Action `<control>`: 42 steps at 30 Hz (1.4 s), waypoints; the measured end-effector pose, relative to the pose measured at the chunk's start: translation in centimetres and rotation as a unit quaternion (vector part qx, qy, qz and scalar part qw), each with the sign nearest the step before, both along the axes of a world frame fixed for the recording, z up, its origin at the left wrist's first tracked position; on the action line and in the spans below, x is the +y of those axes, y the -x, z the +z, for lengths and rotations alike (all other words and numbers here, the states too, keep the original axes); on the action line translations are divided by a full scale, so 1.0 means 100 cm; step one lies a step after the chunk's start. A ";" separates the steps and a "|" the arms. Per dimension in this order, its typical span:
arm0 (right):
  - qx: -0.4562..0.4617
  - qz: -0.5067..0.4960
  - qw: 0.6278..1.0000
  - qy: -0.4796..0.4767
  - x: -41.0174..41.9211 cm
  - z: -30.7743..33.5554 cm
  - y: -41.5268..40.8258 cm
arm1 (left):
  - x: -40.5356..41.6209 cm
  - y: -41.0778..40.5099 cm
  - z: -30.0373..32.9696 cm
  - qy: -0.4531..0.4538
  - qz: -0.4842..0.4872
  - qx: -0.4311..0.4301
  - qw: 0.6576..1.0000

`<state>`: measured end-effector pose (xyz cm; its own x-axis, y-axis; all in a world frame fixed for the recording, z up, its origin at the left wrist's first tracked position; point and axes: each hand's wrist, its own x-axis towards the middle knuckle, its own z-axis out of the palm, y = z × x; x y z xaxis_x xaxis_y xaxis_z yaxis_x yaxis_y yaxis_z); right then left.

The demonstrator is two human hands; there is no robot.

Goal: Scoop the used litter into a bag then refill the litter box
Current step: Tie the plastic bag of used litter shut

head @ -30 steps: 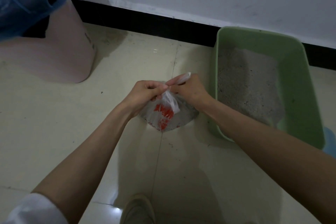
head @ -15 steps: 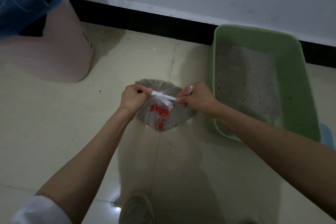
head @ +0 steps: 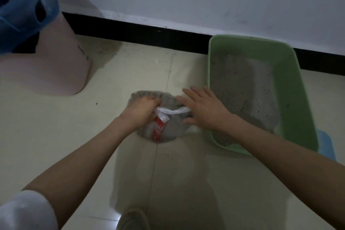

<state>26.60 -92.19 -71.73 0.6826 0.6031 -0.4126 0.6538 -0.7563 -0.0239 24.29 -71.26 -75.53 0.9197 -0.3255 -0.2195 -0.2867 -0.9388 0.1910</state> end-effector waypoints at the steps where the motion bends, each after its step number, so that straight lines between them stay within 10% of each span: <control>1: -0.006 0.014 1.000 0.017 -0.003 0.000 0.000 | -0.001 -0.001 0.004 0.014 0.009 0.009 1.000; 18: 0.082 -0.038 0.995 -0.052 0.014 0.227 0.018 | 0.022 0.104 0.237 0.110 0.232 0.218 0.942; 30: 0.099 -0.020 0.987 -0.129 0.166 0.342 0.001 | 0.136 0.099 0.411 0.245 0.424 0.111 0.865; 42: 0.147 0.015 0.986 -0.072 0.281 0.299 -0.083 | 0.279 -0.023 0.422 0.252 0.501 -0.026 0.827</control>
